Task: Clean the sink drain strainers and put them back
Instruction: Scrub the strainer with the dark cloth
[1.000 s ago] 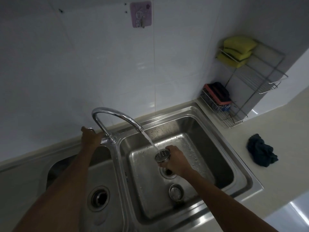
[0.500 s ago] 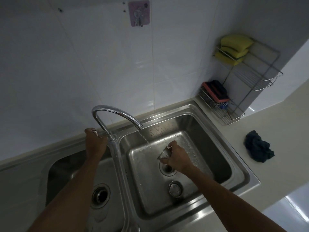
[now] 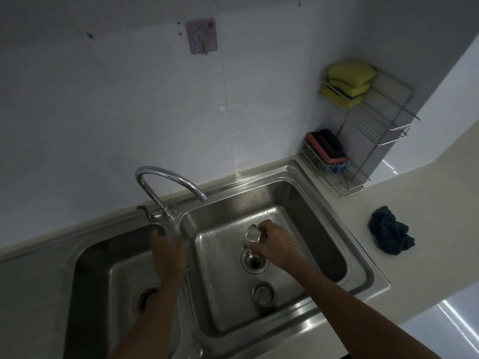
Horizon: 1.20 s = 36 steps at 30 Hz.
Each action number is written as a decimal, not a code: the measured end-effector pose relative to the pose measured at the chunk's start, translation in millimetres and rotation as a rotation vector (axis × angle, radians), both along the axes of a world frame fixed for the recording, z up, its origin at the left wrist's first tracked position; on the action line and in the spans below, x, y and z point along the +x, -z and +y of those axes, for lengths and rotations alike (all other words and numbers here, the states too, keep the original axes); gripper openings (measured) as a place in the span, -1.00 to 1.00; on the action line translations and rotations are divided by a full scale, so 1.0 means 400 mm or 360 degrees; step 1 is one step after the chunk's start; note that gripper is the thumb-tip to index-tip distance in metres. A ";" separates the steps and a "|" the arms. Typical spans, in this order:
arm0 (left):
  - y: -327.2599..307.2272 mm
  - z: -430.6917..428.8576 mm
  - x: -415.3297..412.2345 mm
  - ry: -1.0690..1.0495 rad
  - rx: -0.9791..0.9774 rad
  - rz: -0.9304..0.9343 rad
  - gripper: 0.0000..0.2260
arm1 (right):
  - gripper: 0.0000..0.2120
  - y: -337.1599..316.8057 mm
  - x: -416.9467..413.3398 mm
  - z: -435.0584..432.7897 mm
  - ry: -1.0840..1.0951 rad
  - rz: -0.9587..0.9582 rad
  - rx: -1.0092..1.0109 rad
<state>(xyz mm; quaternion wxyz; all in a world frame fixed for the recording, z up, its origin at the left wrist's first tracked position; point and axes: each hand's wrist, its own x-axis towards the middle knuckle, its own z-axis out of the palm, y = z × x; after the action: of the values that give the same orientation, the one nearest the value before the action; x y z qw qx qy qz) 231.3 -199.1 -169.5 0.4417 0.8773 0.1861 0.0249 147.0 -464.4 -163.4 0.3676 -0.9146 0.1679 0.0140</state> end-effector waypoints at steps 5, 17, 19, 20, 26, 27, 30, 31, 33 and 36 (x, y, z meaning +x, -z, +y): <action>0.027 -0.197 -0.128 0.0741 -0.0286 0.0435 -0.53 | -0.36 0.009 -0.067 -0.064 0.0015 -0.0020 0.0226; -0.014 -0.489 -0.209 0.0924 -0.0375 0.0564 -0.57 | -0.40 0.007 -0.179 -0.225 -0.0217 -0.0066 0.0240; -0.013 -0.496 -0.209 0.0737 -0.0412 0.0655 -0.59 | -0.34 0.008 -0.188 -0.295 -0.0176 0.0034 0.0009; -0.010 -0.497 -0.206 0.0590 -0.0513 0.0761 -0.54 | -0.35 0.009 -0.196 -0.336 -0.0150 0.0095 -0.0136; 0.003 -0.514 -0.216 0.0204 -0.0988 0.1189 -0.50 | -0.55 0.011 -0.260 -0.556 -0.0032 0.0162 -0.0849; 0.007 -0.522 -0.218 0.0193 -0.0994 0.1203 -0.49 | -0.57 0.008 -0.268 -0.584 0.0025 0.0170 -0.0929; 0.009 -0.541 -0.219 0.0175 -0.1028 0.1261 -0.50 | -0.56 0.003 -0.289 -0.651 0.0217 0.0331 -0.1074; 0.008 -0.547 -0.219 0.0172 -0.1063 0.1289 -0.51 | -0.54 0.008 -0.298 -0.672 0.0292 0.0408 -0.1034; 0.002 -0.549 -0.217 0.0169 -0.1145 0.1357 -0.53 | -0.47 0.020 -0.313 -0.710 0.0384 0.0568 -0.0842; -0.005 -0.542 -0.210 0.0135 -0.1258 0.1441 -0.49 | -0.51 0.029 -0.316 -0.752 0.0324 0.0586 -0.0697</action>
<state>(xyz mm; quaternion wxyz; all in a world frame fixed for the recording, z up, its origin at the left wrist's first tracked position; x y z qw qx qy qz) 147.2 -416.0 -167.7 0.6118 0.5768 0.3157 -0.4397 20.5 -765.3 -175.2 0.1246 -0.9327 0.3214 0.1063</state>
